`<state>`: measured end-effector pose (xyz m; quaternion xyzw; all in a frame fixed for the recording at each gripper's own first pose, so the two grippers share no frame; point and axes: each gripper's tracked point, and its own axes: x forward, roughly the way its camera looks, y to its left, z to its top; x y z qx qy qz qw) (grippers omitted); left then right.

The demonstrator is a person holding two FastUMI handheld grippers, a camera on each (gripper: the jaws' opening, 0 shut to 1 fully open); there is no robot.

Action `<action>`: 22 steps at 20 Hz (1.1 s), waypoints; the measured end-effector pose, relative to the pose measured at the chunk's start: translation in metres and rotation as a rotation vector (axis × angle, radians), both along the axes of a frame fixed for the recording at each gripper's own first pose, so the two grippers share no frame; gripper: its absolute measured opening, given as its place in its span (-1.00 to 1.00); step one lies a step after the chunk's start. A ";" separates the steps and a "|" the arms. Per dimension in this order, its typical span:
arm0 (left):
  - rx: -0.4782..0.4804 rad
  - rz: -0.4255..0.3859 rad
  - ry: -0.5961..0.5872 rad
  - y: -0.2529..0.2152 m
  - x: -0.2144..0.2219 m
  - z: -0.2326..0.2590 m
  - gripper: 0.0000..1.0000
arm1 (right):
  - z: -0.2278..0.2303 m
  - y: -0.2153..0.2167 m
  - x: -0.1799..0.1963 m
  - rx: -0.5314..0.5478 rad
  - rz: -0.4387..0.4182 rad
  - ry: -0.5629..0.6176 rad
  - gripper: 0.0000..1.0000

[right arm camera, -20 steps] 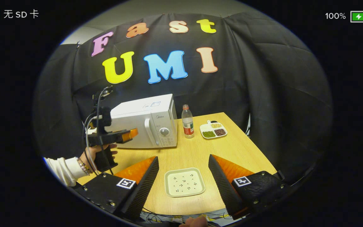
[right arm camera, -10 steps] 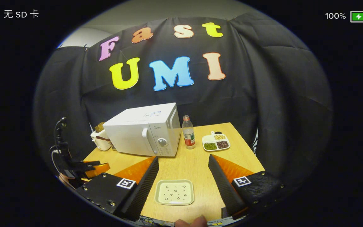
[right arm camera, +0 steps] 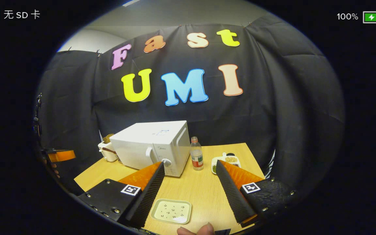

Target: Open the microwave oven with the left hand, put the food in, and close the microwave oven.

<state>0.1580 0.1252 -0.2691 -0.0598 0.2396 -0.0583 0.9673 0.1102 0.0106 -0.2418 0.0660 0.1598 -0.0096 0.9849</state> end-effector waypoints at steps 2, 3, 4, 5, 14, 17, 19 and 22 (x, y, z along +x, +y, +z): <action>0.018 0.004 -0.066 0.002 0.007 0.039 0.83 | 0.024 0.001 0.009 -0.020 -0.003 -0.032 0.93; 0.021 0.004 -0.099 0.003 0.008 0.060 0.73 | 0.038 0.006 0.011 -0.026 0.001 -0.047 0.94; 0.017 0.005 -0.135 0.002 0.009 0.082 0.73 | 0.057 0.010 0.012 -0.030 0.002 -0.069 0.94; 0.003 -0.001 -0.174 -0.001 0.008 0.106 0.63 | 0.077 0.015 0.010 -0.035 0.006 -0.099 0.94; 0.005 -0.033 -0.403 0.029 -0.026 0.220 0.66 | 0.174 0.099 -0.017 -0.058 0.037 -0.251 0.94; 0.027 0.007 -0.352 0.060 -0.038 0.187 0.82 | 0.182 0.106 -0.016 -0.080 -0.013 -0.279 0.94; 0.016 0.022 -0.323 0.074 -0.045 0.172 0.72 | 0.170 0.124 -0.013 -0.074 0.003 -0.249 0.83; 0.032 0.034 -0.329 0.097 -0.047 0.175 0.71 | 0.175 0.130 -0.015 -0.103 0.000 -0.253 0.94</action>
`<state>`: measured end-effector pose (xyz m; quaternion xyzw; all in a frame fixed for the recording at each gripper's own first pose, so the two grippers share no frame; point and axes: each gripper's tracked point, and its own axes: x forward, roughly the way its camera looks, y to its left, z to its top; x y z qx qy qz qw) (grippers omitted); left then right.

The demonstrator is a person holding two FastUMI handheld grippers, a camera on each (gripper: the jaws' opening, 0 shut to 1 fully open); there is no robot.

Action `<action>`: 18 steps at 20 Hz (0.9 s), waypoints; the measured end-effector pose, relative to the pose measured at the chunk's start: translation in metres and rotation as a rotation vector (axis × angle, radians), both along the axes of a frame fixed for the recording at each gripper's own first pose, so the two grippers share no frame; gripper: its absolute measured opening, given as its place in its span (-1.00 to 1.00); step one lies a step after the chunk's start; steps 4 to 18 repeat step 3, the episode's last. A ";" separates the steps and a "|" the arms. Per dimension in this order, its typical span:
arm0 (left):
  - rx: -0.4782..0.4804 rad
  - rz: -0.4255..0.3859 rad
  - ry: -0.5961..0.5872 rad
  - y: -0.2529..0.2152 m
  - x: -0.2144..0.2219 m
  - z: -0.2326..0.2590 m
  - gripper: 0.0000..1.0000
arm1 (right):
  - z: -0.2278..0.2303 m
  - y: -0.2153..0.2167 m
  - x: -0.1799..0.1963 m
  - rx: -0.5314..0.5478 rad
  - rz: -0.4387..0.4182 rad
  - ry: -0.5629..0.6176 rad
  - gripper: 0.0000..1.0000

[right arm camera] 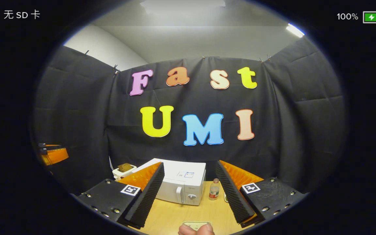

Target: Open the microwave oven with the left hand, put the food in, and close the microwave oven.

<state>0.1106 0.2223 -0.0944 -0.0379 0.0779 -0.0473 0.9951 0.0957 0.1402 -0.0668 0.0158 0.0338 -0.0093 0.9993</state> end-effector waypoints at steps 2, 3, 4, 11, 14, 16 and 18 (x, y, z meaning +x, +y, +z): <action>0.017 0.007 -0.007 0.009 -0.001 0.002 0.60 | 0.004 0.006 0.002 -0.002 0.001 -0.004 0.94; 0.011 0.009 -0.012 0.011 -0.002 0.003 0.60 | 0.002 0.006 0.003 -0.004 -0.002 0.000 0.94; 0.011 0.009 -0.012 0.011 -0.002 0.003 0.60 | 0.002 0.006 0.003 -0.004 -0.002 0.000 0.94; 0.011 0.009 -0.012 0.011 -0.002 0.003 0.60 | 0.002 0.006 0.003 -0.004 -0.002 0.000 0.94; 0.011 0.009 -0.012 0.011 -0.002 0.003 0.60 | 0.002 0.006 0.003 -0.004 -0.002 0.000 0.94; 0.011 0.009 -0.012 0.011 -0.002 0.003 0.60 | 0.002 0.006 0.003 -0.004 -0.002 0.000 0.94; 0.011 0.009 -0.012 0.011 -0.002 0.003 0.60 | 0.002 0.006 0.003 -0.004 -0.002 0.000 0.94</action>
